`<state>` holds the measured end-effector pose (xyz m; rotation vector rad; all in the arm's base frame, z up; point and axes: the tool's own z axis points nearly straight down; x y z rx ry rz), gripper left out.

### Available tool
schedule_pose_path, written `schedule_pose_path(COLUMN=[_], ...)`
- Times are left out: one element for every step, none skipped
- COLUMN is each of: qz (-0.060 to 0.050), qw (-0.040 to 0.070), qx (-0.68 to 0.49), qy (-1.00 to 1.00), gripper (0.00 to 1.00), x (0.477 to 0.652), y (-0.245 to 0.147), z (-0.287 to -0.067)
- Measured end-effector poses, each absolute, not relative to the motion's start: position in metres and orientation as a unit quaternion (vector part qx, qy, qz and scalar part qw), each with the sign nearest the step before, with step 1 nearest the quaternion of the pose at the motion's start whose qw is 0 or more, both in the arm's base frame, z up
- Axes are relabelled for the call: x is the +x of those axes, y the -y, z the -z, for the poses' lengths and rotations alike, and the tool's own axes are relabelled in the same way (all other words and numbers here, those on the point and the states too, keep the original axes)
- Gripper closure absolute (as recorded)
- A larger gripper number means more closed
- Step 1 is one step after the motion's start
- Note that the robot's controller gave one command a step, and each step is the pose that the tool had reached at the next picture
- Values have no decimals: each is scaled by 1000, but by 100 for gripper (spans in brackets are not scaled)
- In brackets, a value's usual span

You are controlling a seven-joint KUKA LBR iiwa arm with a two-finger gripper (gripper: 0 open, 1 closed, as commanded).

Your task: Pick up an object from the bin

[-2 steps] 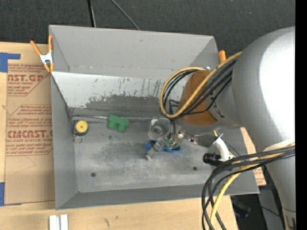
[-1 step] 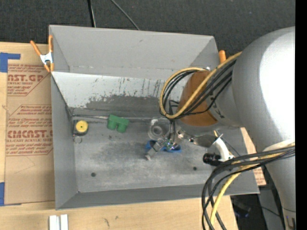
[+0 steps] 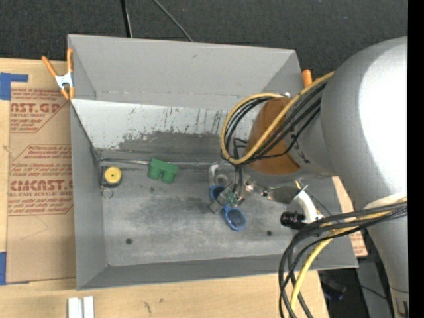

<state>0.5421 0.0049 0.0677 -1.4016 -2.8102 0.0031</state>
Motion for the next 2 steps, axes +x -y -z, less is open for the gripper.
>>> schedule_pose_path(qz=[1, 1], qw=[-1, -3], qx=[-446, -445], qy=[895, 896], gripper=[100, 100], x=[543, 545], y=[-5, -5], z=[-116, -183])
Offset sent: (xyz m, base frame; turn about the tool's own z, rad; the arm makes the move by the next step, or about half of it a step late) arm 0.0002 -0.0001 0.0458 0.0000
